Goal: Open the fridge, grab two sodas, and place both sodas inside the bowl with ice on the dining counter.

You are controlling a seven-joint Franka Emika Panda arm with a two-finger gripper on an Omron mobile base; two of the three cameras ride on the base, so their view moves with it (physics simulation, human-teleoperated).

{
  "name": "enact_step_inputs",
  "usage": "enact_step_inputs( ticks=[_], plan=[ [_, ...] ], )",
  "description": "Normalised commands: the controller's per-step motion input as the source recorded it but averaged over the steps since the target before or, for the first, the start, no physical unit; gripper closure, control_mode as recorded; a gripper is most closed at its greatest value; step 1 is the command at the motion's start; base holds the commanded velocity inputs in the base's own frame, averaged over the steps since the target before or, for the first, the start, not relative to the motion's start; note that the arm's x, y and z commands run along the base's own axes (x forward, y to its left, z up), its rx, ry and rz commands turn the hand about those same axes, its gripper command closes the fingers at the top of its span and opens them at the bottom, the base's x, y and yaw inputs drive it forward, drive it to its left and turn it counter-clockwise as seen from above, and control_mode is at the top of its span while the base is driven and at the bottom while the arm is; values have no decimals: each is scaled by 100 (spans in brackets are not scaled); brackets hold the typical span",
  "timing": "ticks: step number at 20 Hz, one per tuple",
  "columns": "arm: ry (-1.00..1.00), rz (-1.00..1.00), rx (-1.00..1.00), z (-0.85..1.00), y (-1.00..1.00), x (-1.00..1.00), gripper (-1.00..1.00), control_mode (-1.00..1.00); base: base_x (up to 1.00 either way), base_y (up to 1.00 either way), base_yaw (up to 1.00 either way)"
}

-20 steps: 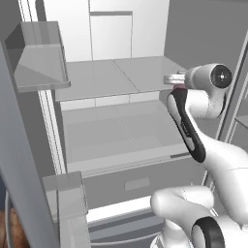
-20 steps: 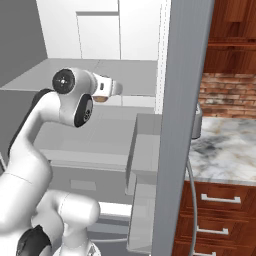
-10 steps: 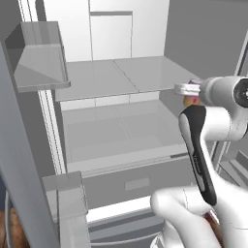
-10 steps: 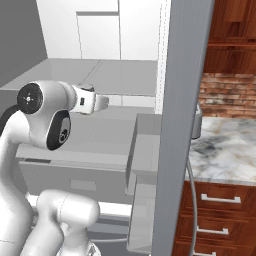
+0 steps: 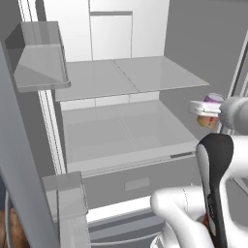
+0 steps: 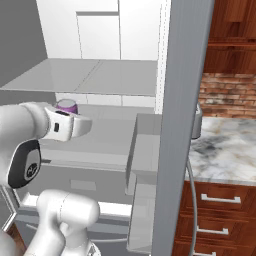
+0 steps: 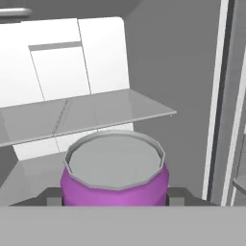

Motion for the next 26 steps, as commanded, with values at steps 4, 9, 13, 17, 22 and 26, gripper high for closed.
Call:
enact_step_inputs(
  ticks=[4,9,13,17,22,26],
  plan=[
    [4,0,0,1,27,-100,100,-100,0,0,0],
    [7,0,0,0,35,-92,100,-100,0,0,0],
    [2,0,0,0,9,-22,100,100,-64,19,0],
    [0,0,0,0,0,0,100,100,-88,-1,-3],
    [0,0,0,0,0,0,100,100,-81,-24,-8],
    [0,0,0,0,0,0,100,100,-68,-45,-15]
  ],
)
